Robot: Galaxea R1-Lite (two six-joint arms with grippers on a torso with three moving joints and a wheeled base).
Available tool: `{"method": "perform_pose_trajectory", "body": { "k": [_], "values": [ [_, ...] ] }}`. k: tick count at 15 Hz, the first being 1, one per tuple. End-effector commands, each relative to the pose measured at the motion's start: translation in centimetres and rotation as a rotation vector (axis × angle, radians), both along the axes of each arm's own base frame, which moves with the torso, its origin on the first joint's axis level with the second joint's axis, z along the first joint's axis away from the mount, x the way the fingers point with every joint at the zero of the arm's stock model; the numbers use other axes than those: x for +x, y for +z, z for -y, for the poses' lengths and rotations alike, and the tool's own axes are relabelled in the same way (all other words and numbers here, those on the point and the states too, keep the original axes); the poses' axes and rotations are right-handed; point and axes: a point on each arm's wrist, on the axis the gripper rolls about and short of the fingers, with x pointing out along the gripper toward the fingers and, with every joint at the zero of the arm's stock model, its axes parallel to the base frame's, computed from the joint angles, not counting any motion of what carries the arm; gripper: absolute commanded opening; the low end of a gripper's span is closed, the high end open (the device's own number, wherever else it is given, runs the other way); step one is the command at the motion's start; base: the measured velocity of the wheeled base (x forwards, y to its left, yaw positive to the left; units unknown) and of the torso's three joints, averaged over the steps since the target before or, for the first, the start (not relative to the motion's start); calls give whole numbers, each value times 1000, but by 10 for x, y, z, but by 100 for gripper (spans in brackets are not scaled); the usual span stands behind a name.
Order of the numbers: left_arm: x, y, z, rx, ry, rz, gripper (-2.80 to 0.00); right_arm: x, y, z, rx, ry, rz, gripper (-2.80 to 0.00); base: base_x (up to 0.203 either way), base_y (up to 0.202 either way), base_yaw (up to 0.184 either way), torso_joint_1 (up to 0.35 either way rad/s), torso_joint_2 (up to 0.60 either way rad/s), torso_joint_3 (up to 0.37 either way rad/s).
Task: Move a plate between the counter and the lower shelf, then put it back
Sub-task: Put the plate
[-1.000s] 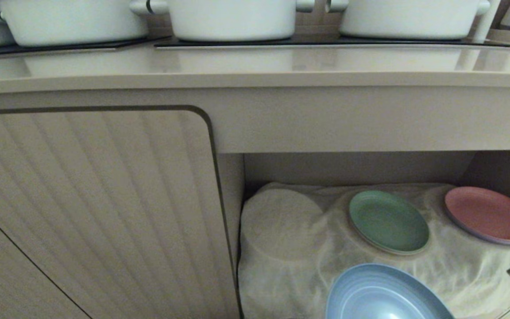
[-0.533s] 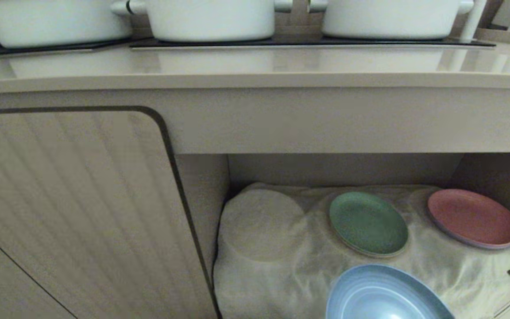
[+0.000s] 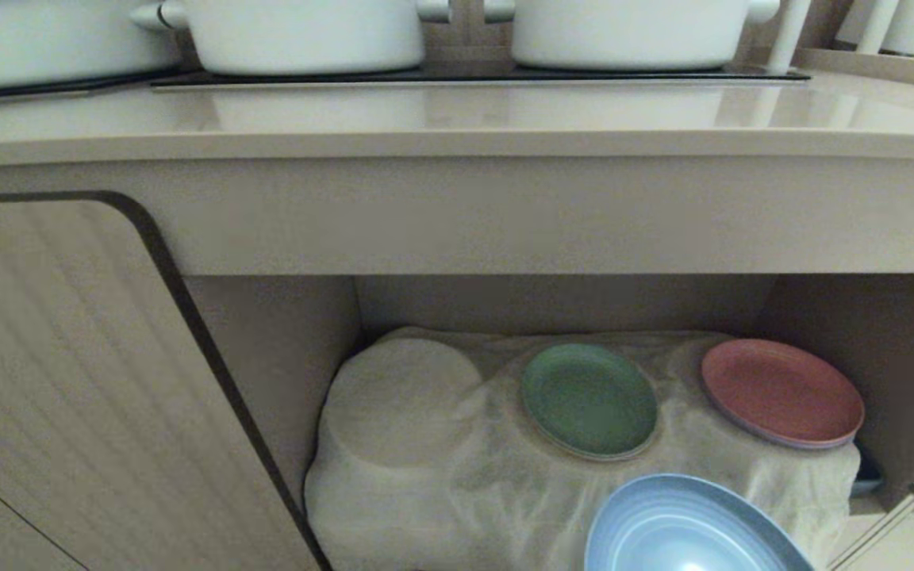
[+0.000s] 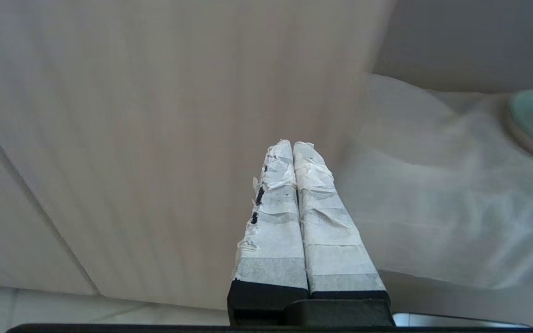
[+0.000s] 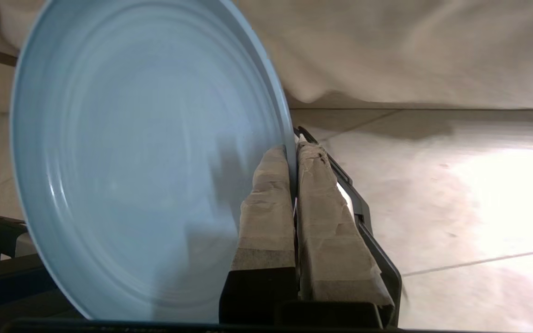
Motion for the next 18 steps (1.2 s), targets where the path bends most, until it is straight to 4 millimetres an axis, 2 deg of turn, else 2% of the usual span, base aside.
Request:
{"method": "perform_pose_trajectory", "body": {
  "k": [1, 14, 18],
  "values": [
    [0, 0, 0, -2, 0, 1, -280, 0, 0, 0, 2, 0, -2, -280, 0, -196, 0, 2, 2, 7],
    [0, 0, 0, 0, 0, 0, -280, -1, 0, 0, 3, 0, 1, -280, 0, -193, 1, 2, 3, 3],
    [0, 0, 0, -2, 1, 0, -280, -2, -2, 1, 2, 0, -2, -280, 0, -46, -1, 2, 2, 2]
  ]
}}
